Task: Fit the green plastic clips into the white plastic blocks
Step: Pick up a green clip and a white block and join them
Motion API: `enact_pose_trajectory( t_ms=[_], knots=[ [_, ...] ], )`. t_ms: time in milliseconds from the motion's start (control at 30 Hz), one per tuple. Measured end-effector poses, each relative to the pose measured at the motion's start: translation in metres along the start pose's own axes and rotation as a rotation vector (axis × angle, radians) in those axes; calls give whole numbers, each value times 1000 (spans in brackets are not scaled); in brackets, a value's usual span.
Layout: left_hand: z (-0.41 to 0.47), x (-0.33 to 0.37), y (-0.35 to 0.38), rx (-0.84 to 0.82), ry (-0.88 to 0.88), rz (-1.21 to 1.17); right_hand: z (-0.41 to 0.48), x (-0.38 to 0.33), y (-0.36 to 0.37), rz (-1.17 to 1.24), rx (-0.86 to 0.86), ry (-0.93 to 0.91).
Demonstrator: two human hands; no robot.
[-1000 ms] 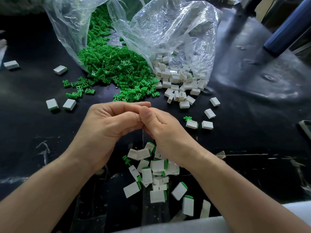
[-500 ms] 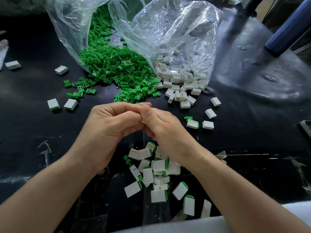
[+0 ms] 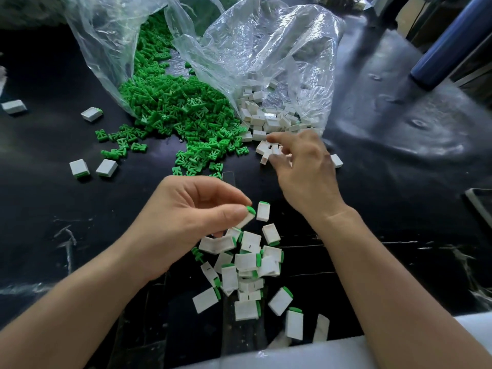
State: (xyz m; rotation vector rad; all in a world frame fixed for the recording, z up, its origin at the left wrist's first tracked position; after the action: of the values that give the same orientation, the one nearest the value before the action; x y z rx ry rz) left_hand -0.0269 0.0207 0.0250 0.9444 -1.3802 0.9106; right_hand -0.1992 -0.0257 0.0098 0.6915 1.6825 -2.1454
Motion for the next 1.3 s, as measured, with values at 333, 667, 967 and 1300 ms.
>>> enact_pose_trajectory(
  t_ms=[333, 667, 967, 1300],
  knots=[
    [0, 0, 1, -74, 9, 24, 5, 6, 10, -140, -19, -34],
    [5, -10, -6, 154, -22, 86, 5, 4, 7, 17, -14, -61],
    [10, -11, -8, 253, 2, 78, -25, -30, 16, 520, -306, -118],
    [15, -17, -20, 516, 36, -29, -23, -29, 18, 106, -212, -225]
  ],
)
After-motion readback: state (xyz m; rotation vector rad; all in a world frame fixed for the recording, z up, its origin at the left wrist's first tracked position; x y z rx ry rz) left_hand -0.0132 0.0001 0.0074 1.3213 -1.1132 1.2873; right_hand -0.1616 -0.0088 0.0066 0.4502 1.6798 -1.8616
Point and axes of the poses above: each hand's wrist, its own z-axis towards the middle knuckle, its own y-axis out of the palm, x = y × z, the point moved 1 cm from there along z, towards the middle knuckle, and after that the axes turned 4 degrees about y, right-handed, at the moved point
